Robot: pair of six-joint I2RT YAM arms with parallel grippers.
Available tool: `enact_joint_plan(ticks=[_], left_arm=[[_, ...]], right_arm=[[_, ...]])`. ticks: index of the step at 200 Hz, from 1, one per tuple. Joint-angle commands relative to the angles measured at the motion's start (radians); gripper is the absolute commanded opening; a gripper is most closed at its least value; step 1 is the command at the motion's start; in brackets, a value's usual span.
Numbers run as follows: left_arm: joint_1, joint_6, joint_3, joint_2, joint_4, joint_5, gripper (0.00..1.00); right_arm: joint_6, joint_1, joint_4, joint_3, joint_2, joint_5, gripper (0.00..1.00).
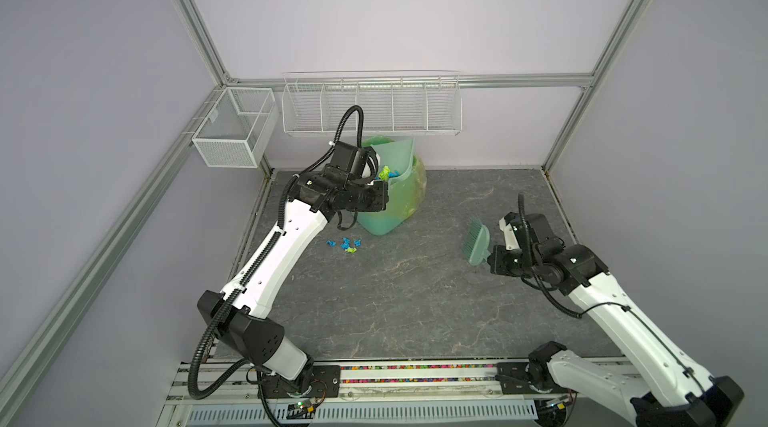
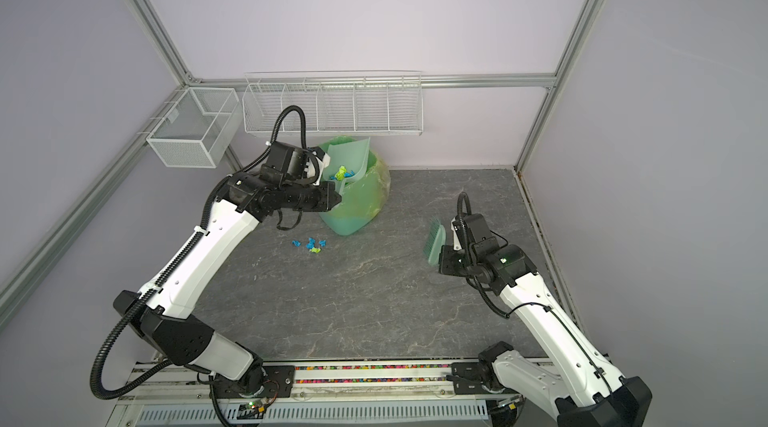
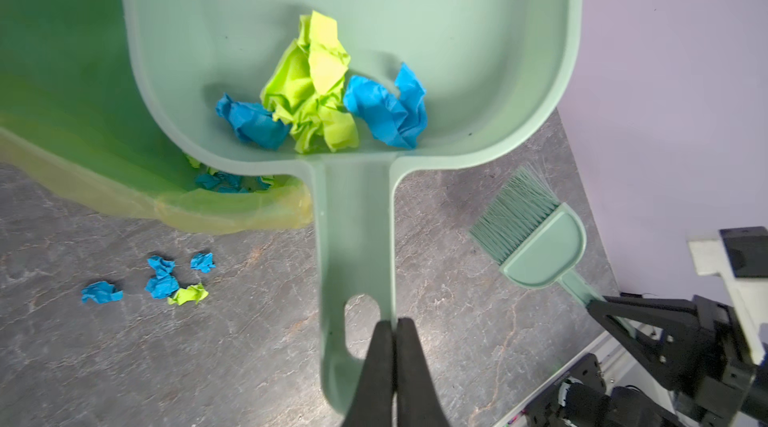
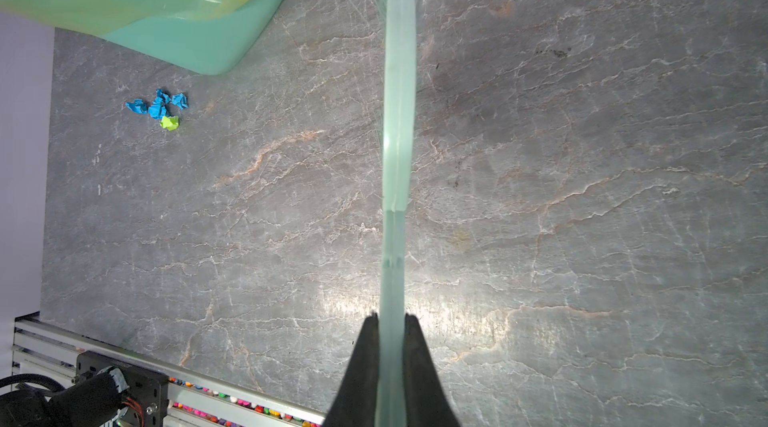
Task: Sweep away the paper scraps from the table
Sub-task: 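Carry the loaded dustpan with the left gripper up over the bin opening, then tilt the dustpan with the left gripper to tip the scraps into the bin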
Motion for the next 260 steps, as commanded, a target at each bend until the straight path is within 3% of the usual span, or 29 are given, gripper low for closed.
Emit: enact_joint_plan(ticks=[1, 36, 70, 142, 225, 260], left_arm=[[0.052, -0.058, -0.033, -0.031, 0.080, 0.142, 0.00], [0.133, -0.135, -0.118, -0.059, 0.225, 0.325, 0.00], [0.157, -0.191, -0.168, -0.074, 0.309, 0.408, 0.00], [0.232, -0.502, -0.346, -0.099, 0.723, 0.648, 0.00], [0.282, -1.035, -0.550, -0.083, 1.390, 0.756, 0.00], [0.293, -1.118, -0.570, -0.061, 1.512, 0.762, 0.00]], right_arm=[[0.007, -0.005, 0.025, -0.016, -0.012, -0.012, 0.07], [0.000, -0.005, 0.025, -0.005, -0.003, -0.008, 0.07], [0.001, -0.006, 0.032, -0.007, 0.004, -0.019, 0.07], [0.000, -0.005, 0.020, 0.000, -0.008, -0.018, 0.07], [0.001, -0.005, 0.023, 0.003, -0.012, -0.028, 0.07], [-0.006, -0.006, 0.012, 0.017, -0.014, -0.014, 0.07]])
